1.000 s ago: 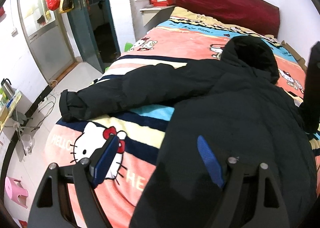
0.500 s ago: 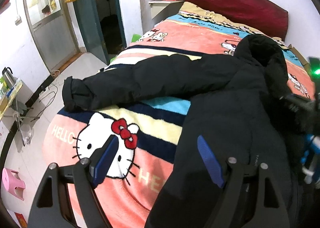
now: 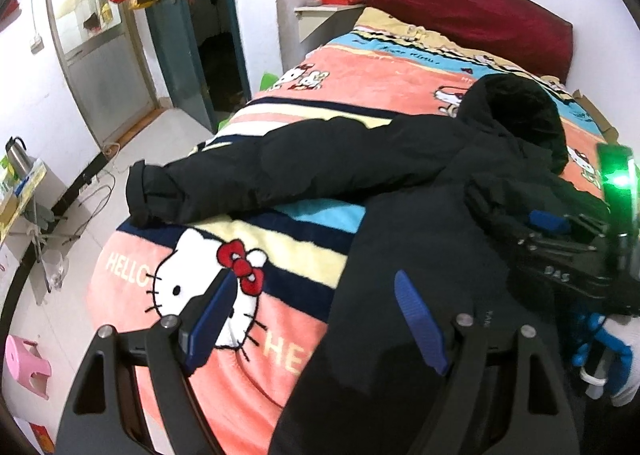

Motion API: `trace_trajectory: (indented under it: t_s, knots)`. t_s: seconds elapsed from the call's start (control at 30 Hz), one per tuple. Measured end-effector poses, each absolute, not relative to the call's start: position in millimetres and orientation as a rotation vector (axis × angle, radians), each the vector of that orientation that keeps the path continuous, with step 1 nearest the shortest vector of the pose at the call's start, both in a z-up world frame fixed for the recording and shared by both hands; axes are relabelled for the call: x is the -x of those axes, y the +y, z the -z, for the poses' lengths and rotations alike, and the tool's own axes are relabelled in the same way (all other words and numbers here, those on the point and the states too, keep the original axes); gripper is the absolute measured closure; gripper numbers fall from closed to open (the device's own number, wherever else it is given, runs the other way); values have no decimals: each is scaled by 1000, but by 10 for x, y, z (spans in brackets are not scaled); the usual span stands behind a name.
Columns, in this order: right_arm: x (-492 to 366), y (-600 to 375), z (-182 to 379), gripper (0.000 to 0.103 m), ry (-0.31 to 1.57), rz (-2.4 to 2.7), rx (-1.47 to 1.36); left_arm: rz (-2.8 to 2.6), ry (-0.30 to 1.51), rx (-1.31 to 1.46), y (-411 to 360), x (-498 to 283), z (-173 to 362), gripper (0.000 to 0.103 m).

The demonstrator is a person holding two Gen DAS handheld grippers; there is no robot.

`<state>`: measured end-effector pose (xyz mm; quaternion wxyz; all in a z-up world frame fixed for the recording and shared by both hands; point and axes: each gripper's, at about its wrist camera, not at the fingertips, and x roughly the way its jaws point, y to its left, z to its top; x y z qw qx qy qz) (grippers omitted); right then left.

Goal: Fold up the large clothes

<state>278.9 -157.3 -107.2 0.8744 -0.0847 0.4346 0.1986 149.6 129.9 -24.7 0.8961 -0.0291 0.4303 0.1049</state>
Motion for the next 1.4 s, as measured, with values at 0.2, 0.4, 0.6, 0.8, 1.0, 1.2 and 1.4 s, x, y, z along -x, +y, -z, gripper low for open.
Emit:
trace_trajectory:
  t_s: [0.2,0.4,0.6,0.8,1.0,1.2,1.4]
  knots:
    - [-2582,-2268,712,42,862,-326,118,-169,911,47,931,-1611,220,23]
    - [-2551,-3279,571,42,848,-145,113,-73,935,13,257,-1971,321,23]
    - [-2763,-3934,682,42,848,-52,80,30,930,-49,-624,-2534,464,23]
    - [-3050,-4086,965,42,860,-47,32,50,922,-74,-1257,-3167,761,23]
    - [-3211,-4084,1273,40,885,-69,35,-21,972,-113,-1195,-3492,1202,22]
    - [-3162,-4271,1407,38,908,-59,34,-91,1008,-121,-737,-3425,1231,22]
    - [-3070,-4249,1259,38,887,-32,47,-89,968,-106,-590,-3220,1001,22]
